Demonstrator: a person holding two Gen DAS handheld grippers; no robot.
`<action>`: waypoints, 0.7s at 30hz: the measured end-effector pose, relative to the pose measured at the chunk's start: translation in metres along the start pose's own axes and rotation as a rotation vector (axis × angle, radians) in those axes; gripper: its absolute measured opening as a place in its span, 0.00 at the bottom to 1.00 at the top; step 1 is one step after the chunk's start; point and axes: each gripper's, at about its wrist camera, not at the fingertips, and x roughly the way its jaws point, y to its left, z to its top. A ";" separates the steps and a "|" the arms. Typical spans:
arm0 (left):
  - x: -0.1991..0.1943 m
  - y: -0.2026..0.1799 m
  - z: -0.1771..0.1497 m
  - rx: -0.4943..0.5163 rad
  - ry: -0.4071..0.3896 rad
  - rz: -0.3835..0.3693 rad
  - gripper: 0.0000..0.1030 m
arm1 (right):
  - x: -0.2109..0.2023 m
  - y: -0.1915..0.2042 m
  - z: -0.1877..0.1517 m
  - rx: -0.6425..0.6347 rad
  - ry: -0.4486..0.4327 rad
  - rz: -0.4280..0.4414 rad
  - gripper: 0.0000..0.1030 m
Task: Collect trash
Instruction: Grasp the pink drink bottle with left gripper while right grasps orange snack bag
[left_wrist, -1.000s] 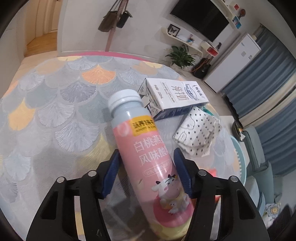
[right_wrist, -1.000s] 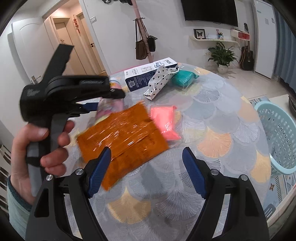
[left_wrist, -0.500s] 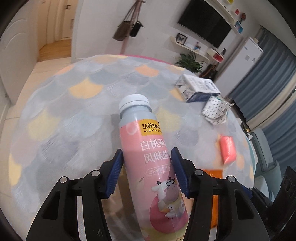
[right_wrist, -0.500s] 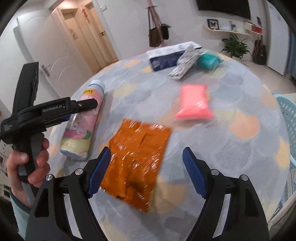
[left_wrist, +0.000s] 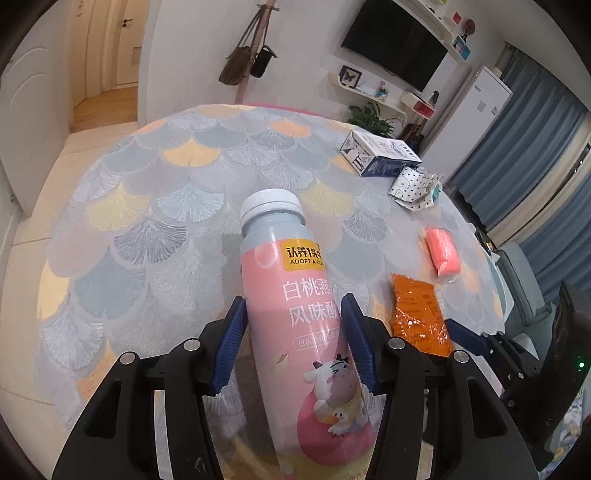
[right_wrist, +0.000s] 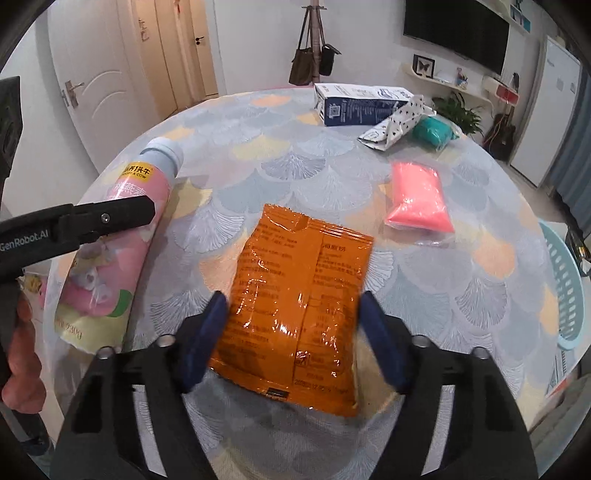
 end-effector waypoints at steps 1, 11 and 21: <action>-0.001 -0.001 0.000 0.001 -0.002 -0.001 0.49 | -0.001 0.000 0.000 -0.006 -0.007 0.002 0.55; -0.009 -0.032 -0.002 0.085 -0.034 -0.016 0.45 | -0.013 -0.010 0.001 0.011 -0.073 0.100 0.22; -0.013 -0.081 0.003 0.165 -0.065 -0.073 0.44 | -0.058 -0.070 0.012 0.139 -0.191 0.041 0.22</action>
